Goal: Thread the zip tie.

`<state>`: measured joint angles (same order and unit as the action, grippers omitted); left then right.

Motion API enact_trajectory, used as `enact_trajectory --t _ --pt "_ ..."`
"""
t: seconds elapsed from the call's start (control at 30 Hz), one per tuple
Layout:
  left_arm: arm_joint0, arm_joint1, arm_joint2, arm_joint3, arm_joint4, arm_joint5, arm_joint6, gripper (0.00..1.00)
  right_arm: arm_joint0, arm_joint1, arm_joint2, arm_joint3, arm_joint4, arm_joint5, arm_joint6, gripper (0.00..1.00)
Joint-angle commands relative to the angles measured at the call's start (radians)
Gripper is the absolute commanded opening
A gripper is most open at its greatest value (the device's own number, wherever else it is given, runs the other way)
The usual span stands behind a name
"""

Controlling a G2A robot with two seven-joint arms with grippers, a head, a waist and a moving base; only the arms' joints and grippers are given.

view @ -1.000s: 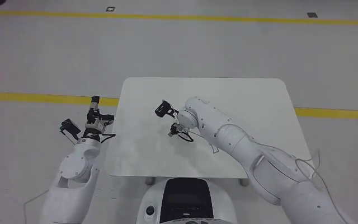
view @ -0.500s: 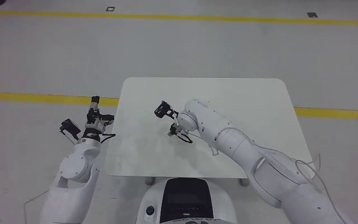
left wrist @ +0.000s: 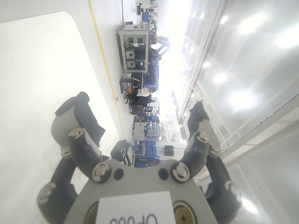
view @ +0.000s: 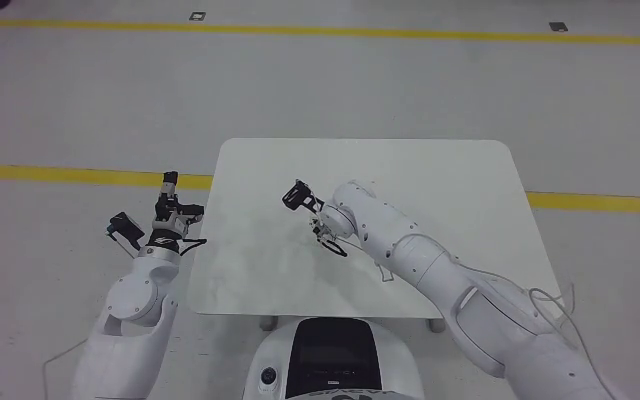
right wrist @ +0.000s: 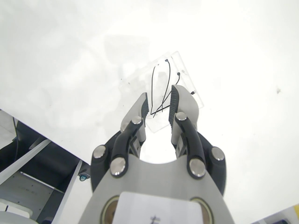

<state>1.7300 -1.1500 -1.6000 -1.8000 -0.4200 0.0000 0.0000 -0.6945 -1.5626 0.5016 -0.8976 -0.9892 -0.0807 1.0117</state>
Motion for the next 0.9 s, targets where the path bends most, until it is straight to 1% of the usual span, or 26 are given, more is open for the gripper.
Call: enact_trajectory --t 0.0,0.07,0.17,0.43,0.53,0.67,0.8,0.87 --pt "0.0 0.0 0.0 0.0 0.0 0.0 0.0 1.0 -0.005 -0.001 0.003 0.001 -0.005 0.001 -0.002 0.09" --pt "0.0 0.0 0.0 0.0 0.0 0.0 0.0 1.0 -0.009 -0.002 0.004 0.007 -0.009 0.0 0.002 0.05" --pt "0.0 0.0 0.0 0.0 0.0 0.0 0.0 1.0 -0.011 -0.007 0.005 0.019 -0.008 -0.01 0.012 0.04" --pt "0.0 0.0 0.0 0.0 0.0 0.0 0.0 1.0 -0.007 -0.027 -0.004 0.058 0.006 -0.067 0.051 0.03" --pt "0.0 0.0 0.0 0.0 0.0 0.0 0.0 1.0 -0.003 -0.035 -0.007 0.082 0.009 -0.077 0.061 0.0" --pt "0.0 0.0 0.0 0.0 0.0 0.0 0.0 1.0 0.005 -0.046 -0.007 0.108 0.014 -0.083 0.067 0.0" --pt "0.0 0.0 0.0 0.0 0.0 0.0 0.0 1.0 0.009 -0.053 -0.005 0.117 0.012 -0.081 0.075 0.0" --pt "0.0 0.0 0.0 0.0 0.0 0.0 0.0 1.0 0.01 -0.055 -0.006 0.119 0.012 -0.089 0.097 0.0"
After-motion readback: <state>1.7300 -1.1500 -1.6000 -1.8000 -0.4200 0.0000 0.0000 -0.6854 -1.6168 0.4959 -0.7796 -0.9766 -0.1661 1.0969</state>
